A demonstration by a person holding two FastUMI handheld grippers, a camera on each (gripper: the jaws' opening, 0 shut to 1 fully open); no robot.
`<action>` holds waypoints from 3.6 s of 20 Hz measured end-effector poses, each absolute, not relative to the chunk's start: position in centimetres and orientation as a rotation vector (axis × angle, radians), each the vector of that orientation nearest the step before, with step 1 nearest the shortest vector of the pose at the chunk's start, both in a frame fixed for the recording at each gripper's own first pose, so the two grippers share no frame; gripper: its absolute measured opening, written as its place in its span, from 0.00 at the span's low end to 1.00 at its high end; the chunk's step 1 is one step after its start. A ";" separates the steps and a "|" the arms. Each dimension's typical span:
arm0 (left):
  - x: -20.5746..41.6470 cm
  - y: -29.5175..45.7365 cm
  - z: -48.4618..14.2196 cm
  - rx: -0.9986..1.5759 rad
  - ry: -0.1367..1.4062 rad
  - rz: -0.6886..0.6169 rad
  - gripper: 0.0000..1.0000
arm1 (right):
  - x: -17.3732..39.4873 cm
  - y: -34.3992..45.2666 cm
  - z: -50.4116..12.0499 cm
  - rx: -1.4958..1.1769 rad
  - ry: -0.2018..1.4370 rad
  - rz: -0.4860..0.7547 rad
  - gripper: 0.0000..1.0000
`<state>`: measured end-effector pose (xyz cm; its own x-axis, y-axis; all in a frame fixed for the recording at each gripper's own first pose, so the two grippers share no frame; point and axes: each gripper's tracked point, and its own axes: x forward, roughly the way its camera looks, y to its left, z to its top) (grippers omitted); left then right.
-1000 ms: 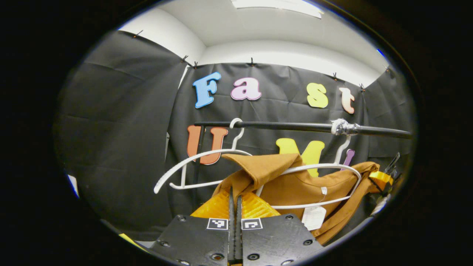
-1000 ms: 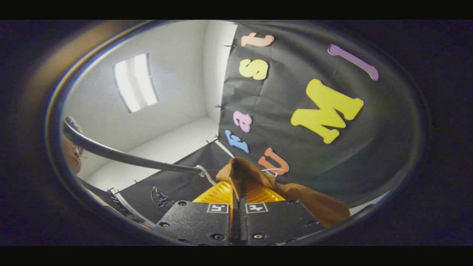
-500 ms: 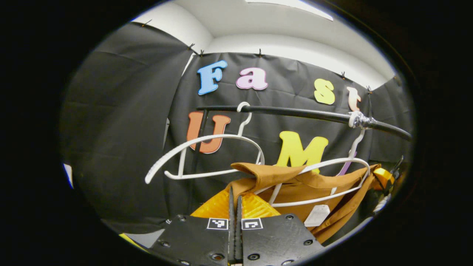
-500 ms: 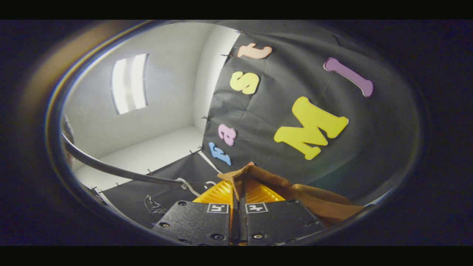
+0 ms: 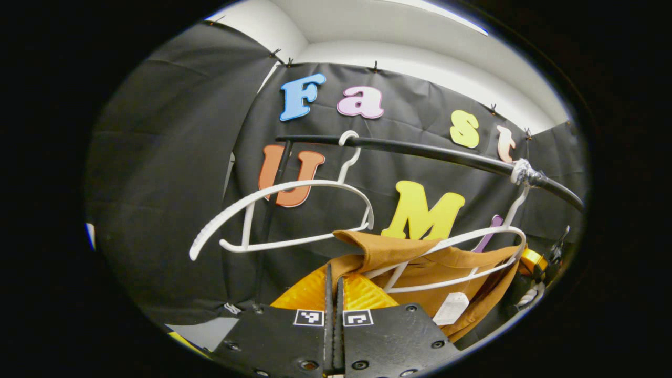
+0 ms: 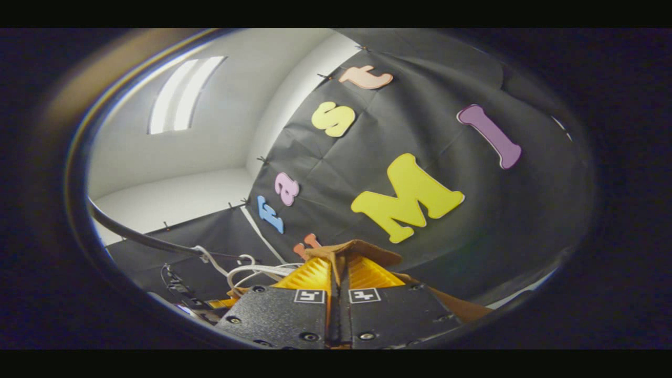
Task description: Grasp the clothes on the hanger with both hands and then place them into the laundry hamper below.
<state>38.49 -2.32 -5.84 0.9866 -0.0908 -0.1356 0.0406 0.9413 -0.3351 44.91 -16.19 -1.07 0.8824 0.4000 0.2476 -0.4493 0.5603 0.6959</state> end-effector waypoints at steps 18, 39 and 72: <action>36.2 -0.6 -14.0 -0.397 0.289 -0.021 0.00 | 43.7 -11.4 -10.9 0.865 0.211 0.532 0.02; 25.3 -12.0 -8.4 -0.275 0.275 -0.367 0.00 | 23.9 7.8 -1.8 0.685 0.195 0.797 0.03; 9.6 -15.5 -43.0 -0.244 1.099 -0.287 0.00 | 16.8 7.9 -40.6 0.376 1.145 0.378 0.03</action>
